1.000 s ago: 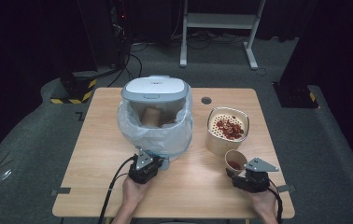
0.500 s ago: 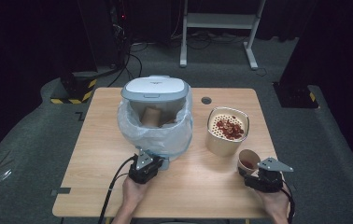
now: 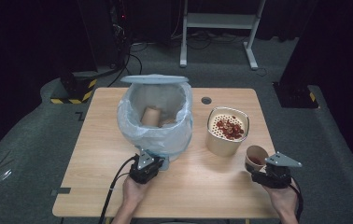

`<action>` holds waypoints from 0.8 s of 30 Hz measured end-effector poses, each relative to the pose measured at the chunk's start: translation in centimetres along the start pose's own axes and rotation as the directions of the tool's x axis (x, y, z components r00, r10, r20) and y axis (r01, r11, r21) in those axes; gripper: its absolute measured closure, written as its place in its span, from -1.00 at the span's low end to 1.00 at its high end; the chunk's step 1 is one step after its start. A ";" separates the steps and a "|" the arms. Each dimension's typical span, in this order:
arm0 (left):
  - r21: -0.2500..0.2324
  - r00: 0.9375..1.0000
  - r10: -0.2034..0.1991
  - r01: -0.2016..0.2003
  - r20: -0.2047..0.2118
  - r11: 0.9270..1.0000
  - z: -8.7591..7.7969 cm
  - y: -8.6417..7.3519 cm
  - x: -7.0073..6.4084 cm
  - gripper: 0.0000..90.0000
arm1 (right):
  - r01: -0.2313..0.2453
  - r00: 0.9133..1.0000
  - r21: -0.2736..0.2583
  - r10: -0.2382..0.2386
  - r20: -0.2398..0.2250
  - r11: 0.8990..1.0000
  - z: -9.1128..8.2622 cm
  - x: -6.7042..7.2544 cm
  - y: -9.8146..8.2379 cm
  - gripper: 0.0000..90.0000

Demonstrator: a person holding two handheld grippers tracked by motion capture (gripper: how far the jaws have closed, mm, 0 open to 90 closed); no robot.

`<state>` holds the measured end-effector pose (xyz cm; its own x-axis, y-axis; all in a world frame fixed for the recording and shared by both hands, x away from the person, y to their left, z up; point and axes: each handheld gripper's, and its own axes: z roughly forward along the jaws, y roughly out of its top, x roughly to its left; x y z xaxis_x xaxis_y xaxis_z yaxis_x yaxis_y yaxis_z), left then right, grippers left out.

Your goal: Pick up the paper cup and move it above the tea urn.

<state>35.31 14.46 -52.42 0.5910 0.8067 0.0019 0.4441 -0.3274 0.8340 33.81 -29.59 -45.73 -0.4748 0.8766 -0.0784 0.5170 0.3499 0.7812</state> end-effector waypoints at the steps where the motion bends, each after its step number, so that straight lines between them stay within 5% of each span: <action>1: 0.008 1.000 0.003 -0.003 -0.002 1.000 0.1 0.0 0.0 0.68 | 0.003 1.000 -0.003 -0.003 0.004 1.000 -0.2 -0.3 0.3 -0.26; 24: 0.008 1.000 -0.006 0.006 0.004 1.000 0.1 0.0 0.1 0.68 | 0.085 0.995 0.036 -0.087 0.056 0.996 -1.0 -2.5 5.3 -0.26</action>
<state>35.41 14.46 -52.44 0.5915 0.8063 -0.0052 0.4527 -0.3268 0.8296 37.07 -30.27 -40.77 -0.4773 0.8599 -0.1810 0.5003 0.4352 0.7485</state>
